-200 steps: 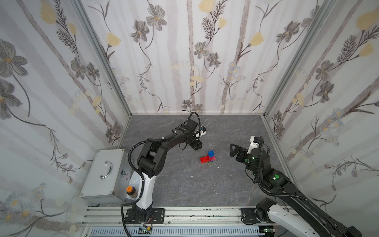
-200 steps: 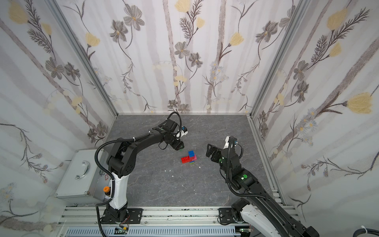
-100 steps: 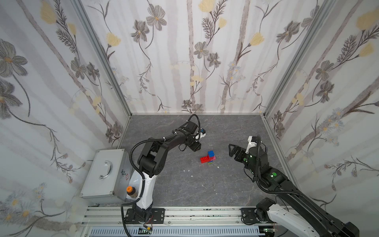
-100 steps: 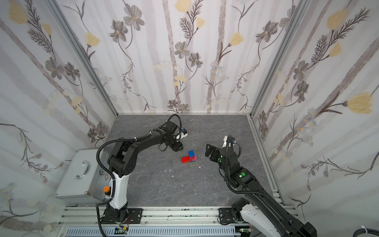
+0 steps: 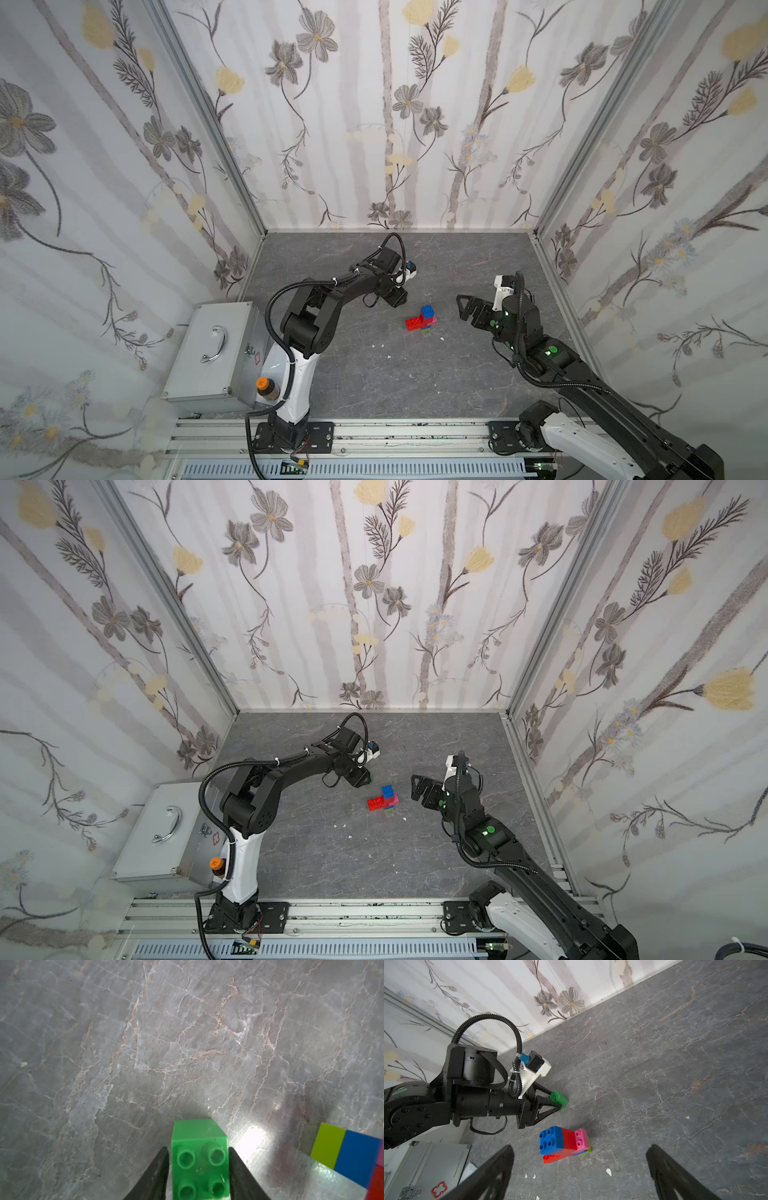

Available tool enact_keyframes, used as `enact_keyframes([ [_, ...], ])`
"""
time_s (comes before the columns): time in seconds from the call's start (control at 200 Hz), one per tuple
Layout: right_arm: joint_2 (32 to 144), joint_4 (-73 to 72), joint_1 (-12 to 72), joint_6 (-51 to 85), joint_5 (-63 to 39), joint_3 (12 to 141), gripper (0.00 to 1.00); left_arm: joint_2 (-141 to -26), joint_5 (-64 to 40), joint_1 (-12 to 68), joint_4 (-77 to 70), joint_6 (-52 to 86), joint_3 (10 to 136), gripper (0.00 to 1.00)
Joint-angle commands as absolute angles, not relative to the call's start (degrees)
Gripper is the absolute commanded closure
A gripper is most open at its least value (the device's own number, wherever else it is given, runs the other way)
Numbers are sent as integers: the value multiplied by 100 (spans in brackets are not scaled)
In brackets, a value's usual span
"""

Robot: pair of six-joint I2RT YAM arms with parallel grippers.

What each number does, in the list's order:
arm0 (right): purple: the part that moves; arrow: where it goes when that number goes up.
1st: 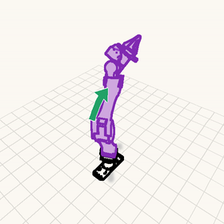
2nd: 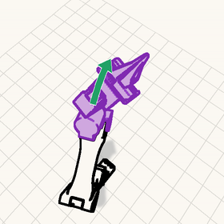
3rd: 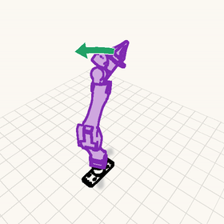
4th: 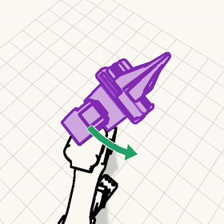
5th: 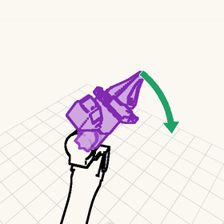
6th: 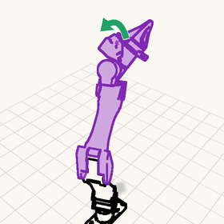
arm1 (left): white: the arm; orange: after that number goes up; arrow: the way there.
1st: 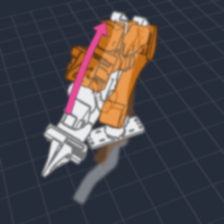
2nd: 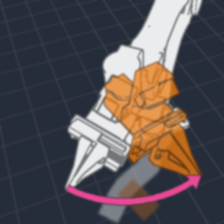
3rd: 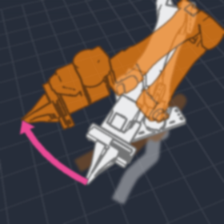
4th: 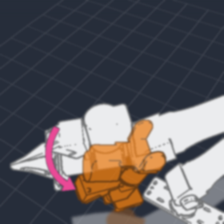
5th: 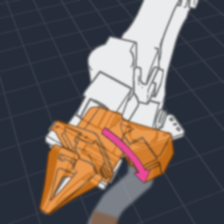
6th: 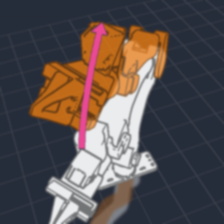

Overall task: Assemble the number 4 with lego
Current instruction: Pick up the lego brick from the center of the board.

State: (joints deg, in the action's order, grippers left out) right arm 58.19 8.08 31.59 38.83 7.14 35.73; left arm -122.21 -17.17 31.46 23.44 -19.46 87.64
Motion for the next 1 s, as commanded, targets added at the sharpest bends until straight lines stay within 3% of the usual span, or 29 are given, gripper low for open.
enact_keyframes([
  [0.0, 5880, 623, 3158, 3902, 600, 3610, 0, -12269, -1757, 3142, 2192, -1916, 8791, 55],
  [0.15, 5965, 663, 3155, 3938, 475, 3630, 0, -12231, -1773, 3146, 2128, -1908, 8757, 61],
  [0.425, 6542, 824, 3126, 3401, -648, 3917, 0, -11672, -1650, 3146, 1949, -1925, 8370, 100],
  [0.684, 7124, 1183, 3046, 2989, -1107, 4589, 0, -10694, -1643, 3146, 2253, -1907, 7742, 100],
  [0.999, 7171, 1277, 2831, 2767, -1625, 4715, 0, -9036, -2065, 3225, 1483, -2440, 6248, 100],
])
